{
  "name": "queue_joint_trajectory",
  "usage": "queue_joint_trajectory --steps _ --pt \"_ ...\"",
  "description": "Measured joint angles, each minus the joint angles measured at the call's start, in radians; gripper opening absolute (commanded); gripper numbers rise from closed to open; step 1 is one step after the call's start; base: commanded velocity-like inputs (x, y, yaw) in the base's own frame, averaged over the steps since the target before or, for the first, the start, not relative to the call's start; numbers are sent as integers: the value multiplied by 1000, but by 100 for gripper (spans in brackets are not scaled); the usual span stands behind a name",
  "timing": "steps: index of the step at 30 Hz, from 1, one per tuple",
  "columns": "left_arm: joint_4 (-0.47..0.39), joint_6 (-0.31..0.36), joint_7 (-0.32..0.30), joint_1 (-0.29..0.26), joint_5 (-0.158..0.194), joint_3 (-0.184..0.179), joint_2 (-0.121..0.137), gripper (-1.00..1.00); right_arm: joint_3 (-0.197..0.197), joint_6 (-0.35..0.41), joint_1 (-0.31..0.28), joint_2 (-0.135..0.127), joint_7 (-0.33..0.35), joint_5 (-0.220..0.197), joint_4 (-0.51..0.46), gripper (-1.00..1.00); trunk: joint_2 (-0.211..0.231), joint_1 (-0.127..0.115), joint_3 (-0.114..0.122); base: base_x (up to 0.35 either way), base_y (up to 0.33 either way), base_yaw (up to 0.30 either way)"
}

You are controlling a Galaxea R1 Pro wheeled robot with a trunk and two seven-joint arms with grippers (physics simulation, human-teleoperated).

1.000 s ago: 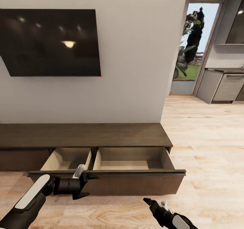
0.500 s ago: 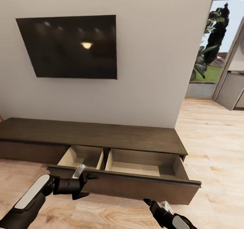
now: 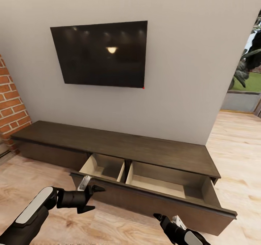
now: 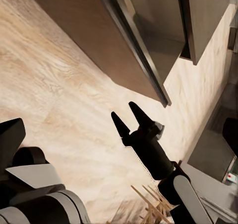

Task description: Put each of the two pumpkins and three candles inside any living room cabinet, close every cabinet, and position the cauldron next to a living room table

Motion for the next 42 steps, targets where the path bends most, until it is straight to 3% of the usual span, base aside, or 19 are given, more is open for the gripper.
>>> queue_joint_trajectory --steps 6,30,42 --pt "1 0 0 0 0 0 1 100 -1 -22 0 0 -1 28 2 100 42 -23 19 0 0 292" --pt "5 0 -1 0 0 0 5 100 0 -60 1 1 -1 36 2 100 210 -115 94 0 0 292" --pt "5 0 -2 -1 -1 1 8 100 0 -72 1 0 -2 67 2 100 294 -161 132 0 0 292"
